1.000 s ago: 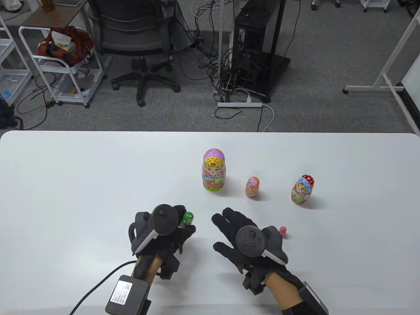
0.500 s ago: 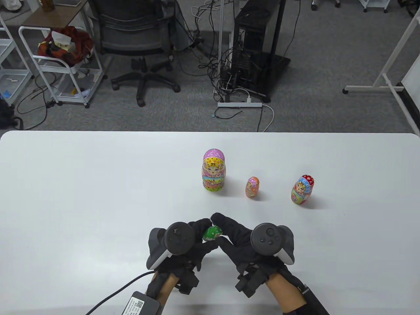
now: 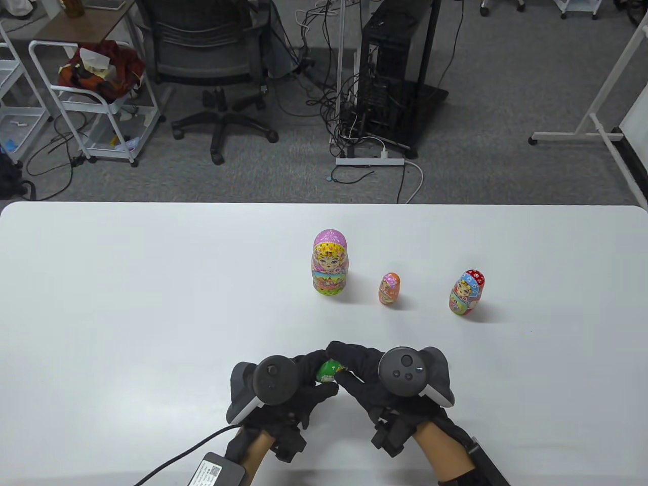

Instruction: Nest individual Russian dolls into a nested set

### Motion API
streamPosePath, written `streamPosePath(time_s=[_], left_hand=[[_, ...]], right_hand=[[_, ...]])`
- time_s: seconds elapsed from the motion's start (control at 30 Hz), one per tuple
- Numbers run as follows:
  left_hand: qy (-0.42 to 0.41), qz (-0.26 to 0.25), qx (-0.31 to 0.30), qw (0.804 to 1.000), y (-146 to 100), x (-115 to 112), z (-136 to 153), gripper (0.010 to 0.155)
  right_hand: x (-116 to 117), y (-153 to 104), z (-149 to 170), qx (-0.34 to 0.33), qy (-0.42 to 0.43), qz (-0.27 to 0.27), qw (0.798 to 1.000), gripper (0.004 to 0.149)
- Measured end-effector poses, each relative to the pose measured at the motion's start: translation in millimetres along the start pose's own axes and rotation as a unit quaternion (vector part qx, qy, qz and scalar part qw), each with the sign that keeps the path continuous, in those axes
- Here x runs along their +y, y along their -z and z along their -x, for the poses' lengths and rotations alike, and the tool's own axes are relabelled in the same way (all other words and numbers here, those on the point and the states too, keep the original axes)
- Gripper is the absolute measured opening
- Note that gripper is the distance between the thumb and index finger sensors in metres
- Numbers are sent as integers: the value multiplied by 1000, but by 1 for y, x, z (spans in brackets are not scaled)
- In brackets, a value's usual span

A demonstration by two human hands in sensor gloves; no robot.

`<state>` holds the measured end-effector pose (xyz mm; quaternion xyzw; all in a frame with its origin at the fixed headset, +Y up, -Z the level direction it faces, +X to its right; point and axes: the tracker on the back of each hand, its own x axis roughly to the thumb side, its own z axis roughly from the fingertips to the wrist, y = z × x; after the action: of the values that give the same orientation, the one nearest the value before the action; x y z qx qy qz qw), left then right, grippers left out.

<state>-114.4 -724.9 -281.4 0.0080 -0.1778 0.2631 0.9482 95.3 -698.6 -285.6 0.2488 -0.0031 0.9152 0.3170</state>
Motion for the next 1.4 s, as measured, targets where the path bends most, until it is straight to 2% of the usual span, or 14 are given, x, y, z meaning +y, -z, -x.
streamPosePath(time_s=[0.23,0.6,1.27,1.33,1.4], left_hand=[[46,-20,3,999,-1,1,-7,69],[72,-16,9,997,-1,-3,-10,69],[68,-26,21,997,0,-1,-10,70],[33,-20,41,998,-1,0,-2,70],[47,-40,42,997,0,3,-4,69]], right_hand=[[3,-2,-8,-3,-64,39,997,55],[8,-4,-9,2,-80,56,995,56],[12,-7,-18,4,-110,107,988,56],[10,-6,-19,8,-116,120,986,55],[10,-7,-18,12,-110,114,987,55]])
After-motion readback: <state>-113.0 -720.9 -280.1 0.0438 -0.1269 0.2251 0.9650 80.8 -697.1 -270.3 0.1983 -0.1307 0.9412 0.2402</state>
